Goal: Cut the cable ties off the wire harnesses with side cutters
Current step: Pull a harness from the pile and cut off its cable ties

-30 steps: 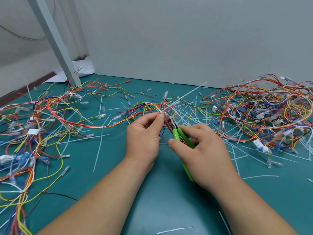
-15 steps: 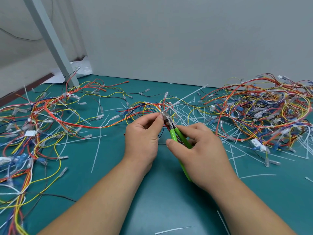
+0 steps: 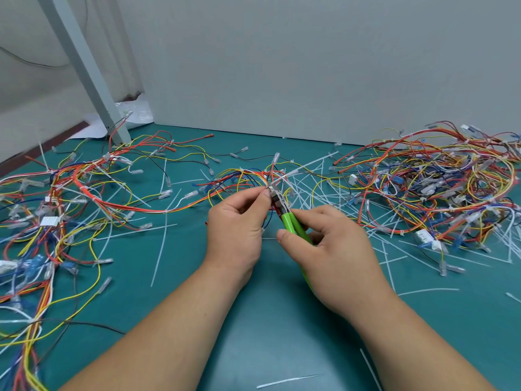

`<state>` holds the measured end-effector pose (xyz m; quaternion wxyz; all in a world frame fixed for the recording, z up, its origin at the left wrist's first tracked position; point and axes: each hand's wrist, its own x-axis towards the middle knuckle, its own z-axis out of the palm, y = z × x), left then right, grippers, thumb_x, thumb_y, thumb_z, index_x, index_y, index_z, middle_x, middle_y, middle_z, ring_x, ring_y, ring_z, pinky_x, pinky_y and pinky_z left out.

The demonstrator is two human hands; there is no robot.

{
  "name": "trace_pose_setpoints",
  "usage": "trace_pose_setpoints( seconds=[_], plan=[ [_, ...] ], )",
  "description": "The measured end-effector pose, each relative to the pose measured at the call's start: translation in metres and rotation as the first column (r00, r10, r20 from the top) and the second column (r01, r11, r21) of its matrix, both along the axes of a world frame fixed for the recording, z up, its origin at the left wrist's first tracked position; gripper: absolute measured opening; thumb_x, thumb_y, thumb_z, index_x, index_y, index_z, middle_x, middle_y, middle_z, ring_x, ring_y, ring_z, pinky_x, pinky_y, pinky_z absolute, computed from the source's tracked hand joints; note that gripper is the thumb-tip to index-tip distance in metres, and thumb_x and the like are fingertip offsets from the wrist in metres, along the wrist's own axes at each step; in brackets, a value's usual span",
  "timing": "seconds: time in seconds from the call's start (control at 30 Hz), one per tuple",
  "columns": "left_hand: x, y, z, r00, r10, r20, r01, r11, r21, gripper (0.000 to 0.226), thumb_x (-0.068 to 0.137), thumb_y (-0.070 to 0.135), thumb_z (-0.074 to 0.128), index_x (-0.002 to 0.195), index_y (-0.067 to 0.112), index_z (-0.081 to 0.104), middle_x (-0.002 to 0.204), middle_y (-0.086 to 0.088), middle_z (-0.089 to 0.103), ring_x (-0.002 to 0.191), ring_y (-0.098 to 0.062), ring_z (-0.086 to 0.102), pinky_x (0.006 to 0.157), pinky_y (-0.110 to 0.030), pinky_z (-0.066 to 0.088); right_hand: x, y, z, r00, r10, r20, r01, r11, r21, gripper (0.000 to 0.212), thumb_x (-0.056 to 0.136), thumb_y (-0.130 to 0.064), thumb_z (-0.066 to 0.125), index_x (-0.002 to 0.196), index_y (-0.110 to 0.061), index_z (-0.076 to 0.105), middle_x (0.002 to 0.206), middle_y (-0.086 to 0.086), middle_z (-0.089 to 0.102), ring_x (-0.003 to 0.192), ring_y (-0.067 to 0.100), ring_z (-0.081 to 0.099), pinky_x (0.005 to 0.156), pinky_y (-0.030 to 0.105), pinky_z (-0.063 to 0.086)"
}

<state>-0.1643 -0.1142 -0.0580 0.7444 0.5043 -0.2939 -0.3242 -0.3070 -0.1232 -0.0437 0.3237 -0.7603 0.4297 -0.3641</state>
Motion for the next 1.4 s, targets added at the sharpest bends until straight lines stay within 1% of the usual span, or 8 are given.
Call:
trace_pose_setpoints(
  seconds=[0.33, 0.7, 0.83, 0.93, 1.03, 1.17, 1.3, 1.4],
  plan=[
    [0.000, -0.001, 0.000, 1.000, -0.002, 0.007, 0.002, 1.000, 0.003, 0.021, 0.094, 0.005, 0.067, 0.083, 0.019, 0.077, 0.068, 0.012, 0.070, 0.058, 0.001, 0.058, 0.057, -0.010, 0.045, 0.001, -0.001, 0.004, 1.000, 0.025, -0.003, -0.025, 1.000, 0.018, 0.016, 0.087, -0.034, 0.076, 0.081, -0.020, 0.072, 0.087, -0.004, 0.055, 0.068, 0.010, 0.052, 0.061, 0.018, 0.037],
    [0.002, -0.002, -0.003, 1.000, -0.019, 0.026, 0.019, 1.000, -0.014, 0.019, 0.094, 0.008, 0.069, 0.082, 0.019, 0.079, 0.070, 0.008, 0.071, 0.060, -0.001, 0.059, 0.057, -0.011, 0.044, 0.001, -0.003, 0.008, 1.000, 0.031, -0.001, -0.031, 0.999, 0.013, 0.019, 0.088, -0.032, 0.074, 0.077, -0.018, 0.069, 0.082, -0.002, 0.054, 0.064, 0.012, 0.050, 0.060, 0.023, 0.037],
    [0.001, -0.001, -0.001, 0.999, -0.025, 0.045, 0.025, 1.000, -0.010, 0.017, 0.093, 0.011, 0.071, 0.080, 0.019, 0.079, 0.065, 0.011, 0.068, 0.058, -0.001, 0.057, 0.057, -0.012, 0.044, 0.002, 0.001, 0.010, 0.992, -0.008, 0.126, -0.001, 0.998, 0.071, 0.018, 0.083, -0.041, 0.073, 0.086, -0.023, 0.074, 0.083, -0.004, 0.062, 0.069, 0.014, 0.060, 0.065, 0.029, 0.046],
    [0.001, -0.002, -0.002, 0.998, 0.001, 0.057, -0.002, 1.000, 0.008, 0.013, 0.094, 0.012, 0.070, 0.083, 0.017, 0.074, 0.062, 0.012, 0.064, 0.057, -0.002, 0.054, 0.056, -0.014, 0.042, 0.002, 0.004, 0.018, 0.943, -0.075, 0.324, 0.005, 0.978, 0.210, 0.016, 0.078, -0.044, 0.069, 0.090, -0.035, 0.076, 0.078, 0.000, 0.068, 0.071, 0.023, 0.067, 0.064, 0.041, 0.054],
    [0.001, -0.003, -0.003, 0.996, 0.027, 0.080, -0.030, 0.999, 0.043, 0.015, 0.097, 0.014, 0.065, 0.083, 0.018, 0.068, 0.064, 0.007, 0.061, 0.058, -0.006, 0.051, 0.053, -0.017, 0.041, -0.001, 0.001, 0.023, 0.852, -0.175, 0.494, -0.061, 0.903, 0.425, 0.017, 0.074, -0.044, 0.070, 0.080, -0.030, 0.077, 0.072, -0.005, 0.067, 0.070, 0.015, 0.068, 0.061, 0.033, 0.052],
    [0.000, -0.005, -0.005, 0.990, 0.036, 0.137, -0.046, 0.996, 0.074, 0.017, 0.100, 0.012, 0.059, 0.083, 0.017, 0.063, 0.065, 0.008, 0.060, 0.062, -0.008, 0.053, 0.054, -0.019, 0.041, -0.003, -0.002, 0.023, 0.813, -0.248, 0.527, -0.120, 0.813, 0.569, 0.031, 0.072, -0.043, 0.069, 0.088, -0.016, 0.075, 0.095, 0.010, 0.075, 0.071, 0.018, 0.069, 0.060, 0.032, 0.054],
    [-0.002, -0.003, -0.003, 0.987, -0.028, 0.160, 0.021, 0.999, 0.047, 0.005, 0.090, 0.021, 0.070, 0.091, 0.020, 0.066, 0.071, 0.004, 0.063, 0.066, -0.011, 0.056, 0.058, -0.020, 0.043, -0.002, -0.002, 0.021, 0.820, -0.216, 0.529, -0.154, 0.808, 0.568, 0.026, 0.072, -0.044, 0.069, 0.084, -0.023, 0.080, 0.103, 0.009, 0.076, 0.075, 0.018, 0.072, 0.064, 0.035, 0.053],
    [-0.003, -0.002, -0.004, 0.976, -0.100, 0.192, 0.091, 0.994, 0.051, 0.029, 0.080, 0.031, 0.075, 0.105, 0.023, 0.064, 0.068, 0.007, 0.067, 0.058, -0.007, 0.051, 0.058, -0.018, 0.041, -0.003, -0.003, 0.020, 0.791, -0.205, 0.577, -0.202, 0.802, 0.562, 0.024, 0.074, -0.044, 0.070, 0.083, -0.024, 0.080, 0.107, 0.007, 0.077, 0.078, 0.018, 0.072, 0.068, 0.038, 0.052]
  ],
)
